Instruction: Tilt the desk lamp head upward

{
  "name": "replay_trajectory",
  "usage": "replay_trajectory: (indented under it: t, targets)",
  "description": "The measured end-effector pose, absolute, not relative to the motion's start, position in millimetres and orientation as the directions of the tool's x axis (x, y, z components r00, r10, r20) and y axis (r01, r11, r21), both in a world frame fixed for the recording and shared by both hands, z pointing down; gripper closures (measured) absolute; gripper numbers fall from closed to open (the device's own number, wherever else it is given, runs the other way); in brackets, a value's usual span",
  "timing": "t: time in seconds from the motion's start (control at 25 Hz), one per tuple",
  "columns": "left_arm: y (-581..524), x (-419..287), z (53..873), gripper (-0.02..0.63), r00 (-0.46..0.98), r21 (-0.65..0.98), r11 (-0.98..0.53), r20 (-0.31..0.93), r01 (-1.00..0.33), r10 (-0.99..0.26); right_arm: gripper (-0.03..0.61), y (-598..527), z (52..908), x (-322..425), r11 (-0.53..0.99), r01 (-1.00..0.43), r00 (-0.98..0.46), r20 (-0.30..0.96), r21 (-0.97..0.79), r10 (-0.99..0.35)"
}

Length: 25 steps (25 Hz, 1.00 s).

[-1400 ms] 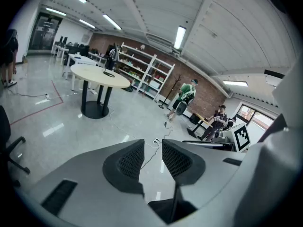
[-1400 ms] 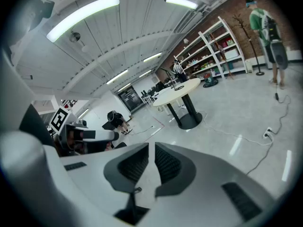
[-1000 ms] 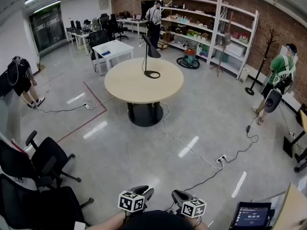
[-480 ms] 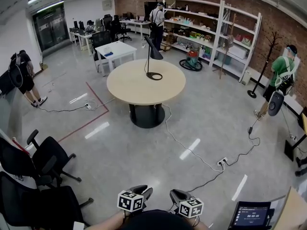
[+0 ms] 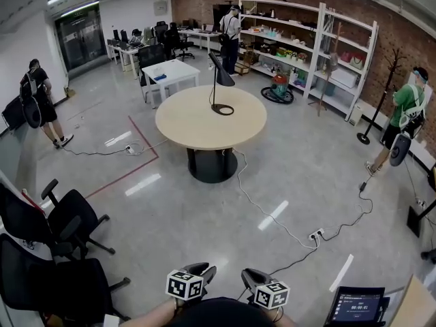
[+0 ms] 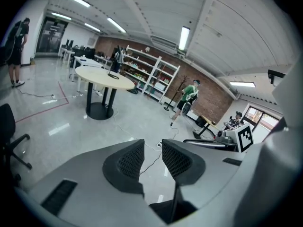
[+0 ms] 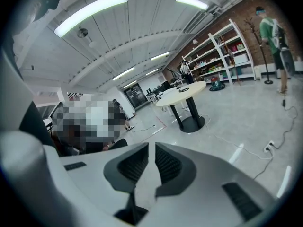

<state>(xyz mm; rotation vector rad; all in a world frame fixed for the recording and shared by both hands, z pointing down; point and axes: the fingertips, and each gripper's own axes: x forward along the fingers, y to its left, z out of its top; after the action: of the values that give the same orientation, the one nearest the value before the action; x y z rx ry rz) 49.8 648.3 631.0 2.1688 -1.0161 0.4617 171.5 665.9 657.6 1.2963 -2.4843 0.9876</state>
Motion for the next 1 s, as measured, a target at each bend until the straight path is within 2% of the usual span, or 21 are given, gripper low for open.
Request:
replay_trajectory:
  t: [0.4, 0.76, 1.0]
  targets:
    - [666, 82, 635, 0.491, 0.604, 0.434, -0.421, 0.587, -0.797, -0.538, 0.535, 669, 663, 202, 0.419, -0.752, -0.643, 0.423, -0.51, -0.639]
    - [672, 73, 642, 0.491, 0.559, 0.435, -0.351, 0.624, -0.829, -0.547, 0.535, 668, 676, 195, 0.431, -0.717, -0.685, 0.437, -0.548, -0.584]
    - [647, 74, 644, 0.491, 0.566, 0.432, -0.366, 0.624, -0.824, -0.539, 0.535, 645, 680, 199, 0.405, -0.733, -0.664, 0.449, -0.546, -0.597]
